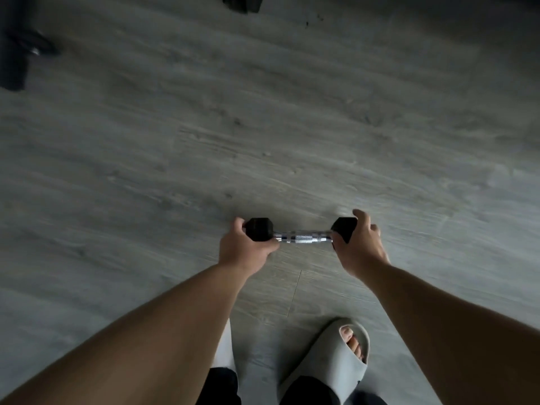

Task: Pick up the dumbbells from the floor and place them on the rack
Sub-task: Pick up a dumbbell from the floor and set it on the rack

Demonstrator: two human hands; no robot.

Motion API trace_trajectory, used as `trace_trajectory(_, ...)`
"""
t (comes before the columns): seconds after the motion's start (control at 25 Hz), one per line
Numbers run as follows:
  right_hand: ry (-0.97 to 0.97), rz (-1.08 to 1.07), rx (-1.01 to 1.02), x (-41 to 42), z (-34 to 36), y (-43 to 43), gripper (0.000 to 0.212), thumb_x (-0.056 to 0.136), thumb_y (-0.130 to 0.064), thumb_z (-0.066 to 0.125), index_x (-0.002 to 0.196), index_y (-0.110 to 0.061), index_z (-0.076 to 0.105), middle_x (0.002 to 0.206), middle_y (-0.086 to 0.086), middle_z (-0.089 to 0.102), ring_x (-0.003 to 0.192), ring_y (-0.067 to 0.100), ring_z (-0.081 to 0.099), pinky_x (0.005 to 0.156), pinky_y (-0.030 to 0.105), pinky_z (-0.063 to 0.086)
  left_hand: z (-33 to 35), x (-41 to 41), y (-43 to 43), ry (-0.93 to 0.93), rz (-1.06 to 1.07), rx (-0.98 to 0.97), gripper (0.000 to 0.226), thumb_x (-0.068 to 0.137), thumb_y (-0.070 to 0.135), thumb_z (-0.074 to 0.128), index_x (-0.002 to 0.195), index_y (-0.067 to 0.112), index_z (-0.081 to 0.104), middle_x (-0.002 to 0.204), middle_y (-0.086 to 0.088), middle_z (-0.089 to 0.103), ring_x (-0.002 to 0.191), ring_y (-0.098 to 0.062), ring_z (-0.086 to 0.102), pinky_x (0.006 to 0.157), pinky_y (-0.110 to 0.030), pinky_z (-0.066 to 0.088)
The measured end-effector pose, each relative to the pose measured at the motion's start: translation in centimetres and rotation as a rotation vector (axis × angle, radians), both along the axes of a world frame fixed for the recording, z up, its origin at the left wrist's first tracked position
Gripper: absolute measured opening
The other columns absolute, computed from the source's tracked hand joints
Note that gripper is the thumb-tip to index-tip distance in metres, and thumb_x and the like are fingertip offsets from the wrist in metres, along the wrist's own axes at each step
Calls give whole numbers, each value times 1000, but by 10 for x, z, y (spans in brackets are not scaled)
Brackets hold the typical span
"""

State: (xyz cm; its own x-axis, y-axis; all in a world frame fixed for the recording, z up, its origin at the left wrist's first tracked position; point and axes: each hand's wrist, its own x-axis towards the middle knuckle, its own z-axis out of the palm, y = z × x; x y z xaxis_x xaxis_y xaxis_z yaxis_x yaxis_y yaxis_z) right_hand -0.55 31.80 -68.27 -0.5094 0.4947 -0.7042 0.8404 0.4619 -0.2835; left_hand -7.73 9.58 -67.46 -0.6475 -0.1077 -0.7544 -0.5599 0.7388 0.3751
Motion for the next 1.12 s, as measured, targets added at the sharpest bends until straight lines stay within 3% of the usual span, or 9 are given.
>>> trace_trajectory(0.12, -22, -35, -40, -7, 66, -8, 69, 93, -46, 59, 149, -21, 30, 131, 10, 43, 82, 22, 56, 63, 39, 55, 70, -33, 3, 47, -123, -48, 66, 55, 46, 90, 106, 25, 53, 88, 7, 61, 78, -21, 61, 51, -24, 39)
trace_trajectory(0.2, 15, -91, -65, -21, 131, -12, 66, 93, -44, 58, 147, -14, 36, 131, 16, 44, 88, 23, 51, 74, 44, 56, 137, -65, 7, 74, -193, -79, 69, 50, 48, 88, 105, 27, 51, 88, 6, 61, 77, -22, 61, 53, -27, 39)
trace_trajectory(0.28, 73, -206, -93, -39, 204, -14, 74, 93, -41, 62, 152, -11, 28, 132, 19, 41, 96, 34, 57, 84, 48, 56, 210, -98, 16, 127, -244, -83, 70, 47, 49, 87, 103, 27, 51, 88, 5, 63, 75, -20, 61, 53, -27, 39)
trace_trajectory(0.4, 190, -349, -123, -74, 310, -9, 75, 93, -35, 65, 152, -8, 27, 138, 20, 37, 108, 37, 56, 93, 41, 47, 317, -150, 40, 218, -283, -59, 72, 39, 53, 80, 101, 28, 53, 91, 7, 66, 77, -19, 62, 59, -28, 44)
trace_trajectory(0.56, 380, -480, -113, -133, 471, 25, 70, 92, -32, 67, 147, -8, 32, 139, 17, 37, 118, 32, 47, 96, 35, 39, 491, -224, 92, 378, -368, 0, 70, 42, 49, 83, 103, 29, 55, 93, 6, 68, 81, -20, 64, 64, -29, 48)
trace_trajectory(0.76, 527, -587, -64, -205, 618, 66, 69, 92, -40, 65, 146, -13, 32, 141, 12, 35, 106, 27, 50, 92, 40, 45, 649, -303, 152, 593, -496, 67, 72, 53, 44, 88, 115, 24, 55, 108, 0, 62, 92, -22, 58, 74, -32, 47)
trace_trajectory(0.88, 612, -671, -30, -250, 669, 84, 70, 91, -39, 67, 146, -13, 32, 142, 12, 34, 93, 17, 44, 86, 31, 40, 704, -351, 181, 654, -545, 108, 74, 56, 42, 88, 119, 21, 56, 113, -2, 60, 100, -24, 60, 79, -32, 47)
trace_trajectory(1.12, 656, -935, -26, -332, 689, 113, 67, 89, -34, 71, 142, -12, 36, 141, 16, 36, 93, 24, 47, 83, 28, 34, 737, -444, 248, 653, -702, 125, 73, 64, 33, 91, 126, 20, 54, 117, -6, 59, 102, -27, 60, 80, -33, 47)
